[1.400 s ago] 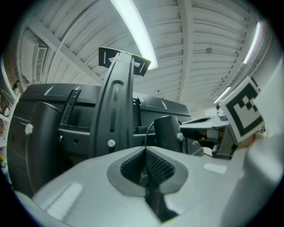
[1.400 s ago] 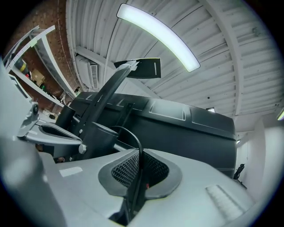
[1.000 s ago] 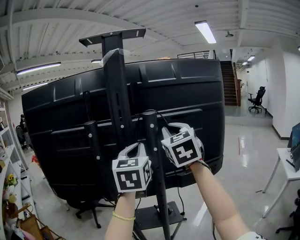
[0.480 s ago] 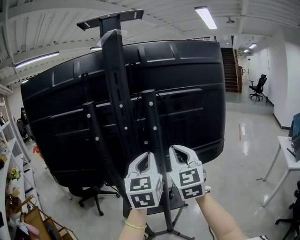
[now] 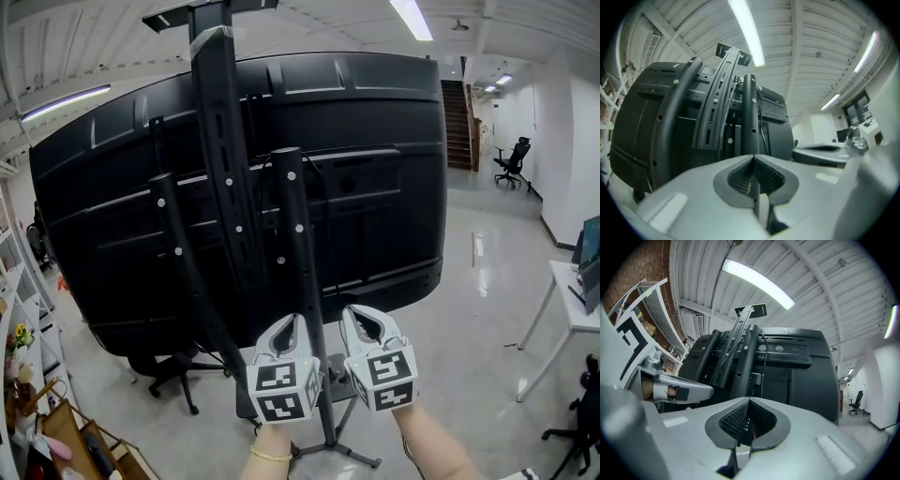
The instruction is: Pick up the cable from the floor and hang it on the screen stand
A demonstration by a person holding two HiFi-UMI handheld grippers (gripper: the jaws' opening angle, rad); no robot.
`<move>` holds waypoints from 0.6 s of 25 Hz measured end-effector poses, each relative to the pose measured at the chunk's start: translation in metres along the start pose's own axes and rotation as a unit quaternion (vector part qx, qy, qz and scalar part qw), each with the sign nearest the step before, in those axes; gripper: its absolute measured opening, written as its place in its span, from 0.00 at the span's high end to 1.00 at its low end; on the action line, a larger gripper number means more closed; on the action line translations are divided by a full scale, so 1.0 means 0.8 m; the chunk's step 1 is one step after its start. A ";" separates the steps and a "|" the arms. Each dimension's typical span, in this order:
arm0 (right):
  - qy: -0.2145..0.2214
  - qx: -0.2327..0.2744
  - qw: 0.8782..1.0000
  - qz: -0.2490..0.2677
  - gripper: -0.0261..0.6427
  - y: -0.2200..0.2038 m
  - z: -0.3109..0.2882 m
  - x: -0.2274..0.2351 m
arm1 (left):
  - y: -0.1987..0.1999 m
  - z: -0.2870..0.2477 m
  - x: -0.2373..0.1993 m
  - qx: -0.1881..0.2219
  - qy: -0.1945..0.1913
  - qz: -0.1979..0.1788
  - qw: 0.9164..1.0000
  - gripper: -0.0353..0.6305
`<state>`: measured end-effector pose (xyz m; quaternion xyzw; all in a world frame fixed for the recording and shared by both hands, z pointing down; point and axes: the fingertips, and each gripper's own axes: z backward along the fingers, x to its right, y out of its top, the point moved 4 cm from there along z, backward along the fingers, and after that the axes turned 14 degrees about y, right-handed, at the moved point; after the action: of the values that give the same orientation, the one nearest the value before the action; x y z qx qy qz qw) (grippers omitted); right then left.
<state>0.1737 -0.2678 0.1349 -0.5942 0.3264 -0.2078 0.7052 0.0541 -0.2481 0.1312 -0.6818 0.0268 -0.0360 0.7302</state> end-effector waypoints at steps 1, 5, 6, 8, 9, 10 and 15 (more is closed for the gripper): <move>0.003 0.000 1.000 -0.003 0.96 0.000 0.001 0.000 | 0.001 0.001 0.000 0.001 0.001 0.000 1.000 0.94; 0.010 -0.002 1.000 -0.013 0.96 -0.001 0.006 0.003 | 0.003 0.002 0.004 0.000 -0.002 0.001 1.000 0.94; 0.009 -0.004 1.000 -0.011 0.96 -0.002 0.007 0.003 | 0.003 0.002 0.005 0.000 -0.001 0.001 1.000 0.94; 0.010 -0.006 1.000 -0.005 0.96 -0.004 0.006 0.002 | 0.003 0.002 0.006 0.001 0.000 0.000 1.000 0.94; 0.011 -0.007 1.000 -0.002 0.96 -0.004 0.006 0.001 | 0.003 0.002 0.007 0.001 0.000 0.000 1.000 0.94; 0.013 -0.008 1.000 -0.001 0.96 -0.005 0.005 0.000 | 0.003 0.002 0.007 0.001 0.000 -0.001 1.000 0.94; 0.021 -0.012 1.000 0.002 0.96 -0.007 0.001 -0.005 | 0.000 0.001 0.004 -0.002 0.005 -0.001 1.000 0.94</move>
<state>0.1724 -0.2658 0.1413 -0.5977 0.3448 -0.2149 0.6912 0.0577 -0.2479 0.1313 -0.6833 0.0300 -0.0400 0.7285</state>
